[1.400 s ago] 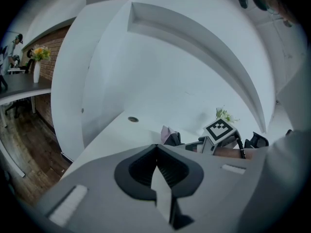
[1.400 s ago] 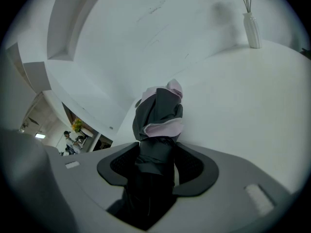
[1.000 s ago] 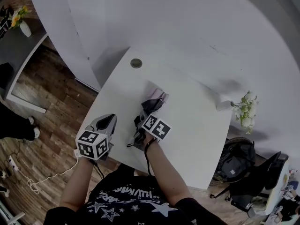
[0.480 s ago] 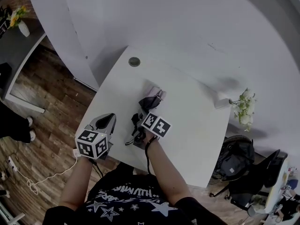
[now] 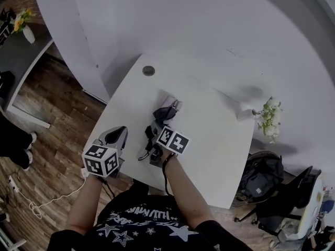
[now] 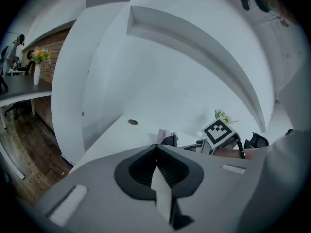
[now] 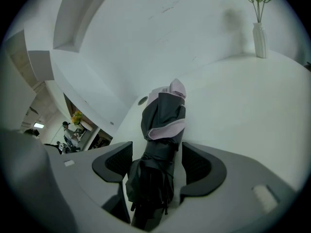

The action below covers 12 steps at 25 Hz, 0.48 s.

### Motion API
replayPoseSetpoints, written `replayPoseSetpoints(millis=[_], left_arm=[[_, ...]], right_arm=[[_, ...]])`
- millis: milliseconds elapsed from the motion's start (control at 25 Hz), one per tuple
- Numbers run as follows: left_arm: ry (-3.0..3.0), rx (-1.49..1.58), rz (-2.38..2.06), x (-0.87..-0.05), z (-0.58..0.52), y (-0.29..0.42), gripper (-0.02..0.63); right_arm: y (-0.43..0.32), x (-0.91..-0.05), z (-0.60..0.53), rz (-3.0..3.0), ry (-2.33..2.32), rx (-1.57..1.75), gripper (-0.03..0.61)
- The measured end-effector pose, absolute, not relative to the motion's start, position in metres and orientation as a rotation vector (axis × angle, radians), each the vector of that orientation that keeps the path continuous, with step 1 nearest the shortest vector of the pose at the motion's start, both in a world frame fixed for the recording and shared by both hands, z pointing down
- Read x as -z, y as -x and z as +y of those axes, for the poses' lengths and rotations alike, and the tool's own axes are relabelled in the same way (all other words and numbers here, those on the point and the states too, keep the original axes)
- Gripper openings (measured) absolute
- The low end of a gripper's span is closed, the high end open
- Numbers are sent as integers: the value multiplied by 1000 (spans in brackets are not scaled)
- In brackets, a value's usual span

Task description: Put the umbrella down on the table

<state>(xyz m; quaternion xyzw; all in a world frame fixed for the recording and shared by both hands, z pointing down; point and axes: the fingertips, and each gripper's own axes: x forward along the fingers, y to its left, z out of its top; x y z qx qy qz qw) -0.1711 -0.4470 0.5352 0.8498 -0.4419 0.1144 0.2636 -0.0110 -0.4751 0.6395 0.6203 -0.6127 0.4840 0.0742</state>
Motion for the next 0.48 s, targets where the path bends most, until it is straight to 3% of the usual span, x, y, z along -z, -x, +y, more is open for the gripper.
replayPoseSetpoints(millis=[120,480], left_arm=[[-2306,-291,-1213,-528,-448,171,3],[-2330,-256,-1261,-508,-442,163,3]], right_arm=[[4,-630,-475,-1860,-1877,-1417,328],[-13,-609,-466,-1943,-1866,-1320,235]])
